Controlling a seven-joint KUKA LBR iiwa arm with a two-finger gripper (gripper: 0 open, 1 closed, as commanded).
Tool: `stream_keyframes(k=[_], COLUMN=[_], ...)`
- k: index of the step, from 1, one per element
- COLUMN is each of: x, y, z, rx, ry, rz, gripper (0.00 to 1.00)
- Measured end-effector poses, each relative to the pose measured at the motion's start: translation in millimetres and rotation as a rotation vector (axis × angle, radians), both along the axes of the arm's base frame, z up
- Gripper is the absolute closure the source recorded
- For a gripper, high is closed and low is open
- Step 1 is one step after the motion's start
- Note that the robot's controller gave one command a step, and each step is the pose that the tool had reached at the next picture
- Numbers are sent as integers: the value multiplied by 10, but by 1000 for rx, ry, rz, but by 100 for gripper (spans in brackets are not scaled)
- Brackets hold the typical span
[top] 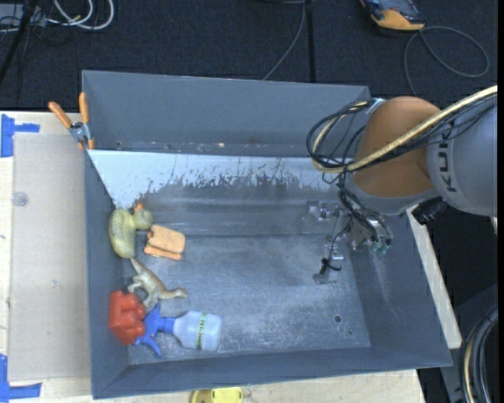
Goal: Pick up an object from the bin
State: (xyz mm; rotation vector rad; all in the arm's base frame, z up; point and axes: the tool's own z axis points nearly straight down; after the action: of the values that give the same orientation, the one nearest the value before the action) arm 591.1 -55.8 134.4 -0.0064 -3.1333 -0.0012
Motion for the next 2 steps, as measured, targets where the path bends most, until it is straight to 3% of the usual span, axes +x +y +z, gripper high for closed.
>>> stream_keyframes(k=[1,2], x=[16,-377], y=[2,367], z=[47,-211], rx=[0,-3], ry=[-7,-9], rz=[1,31], gripper=[0,0])
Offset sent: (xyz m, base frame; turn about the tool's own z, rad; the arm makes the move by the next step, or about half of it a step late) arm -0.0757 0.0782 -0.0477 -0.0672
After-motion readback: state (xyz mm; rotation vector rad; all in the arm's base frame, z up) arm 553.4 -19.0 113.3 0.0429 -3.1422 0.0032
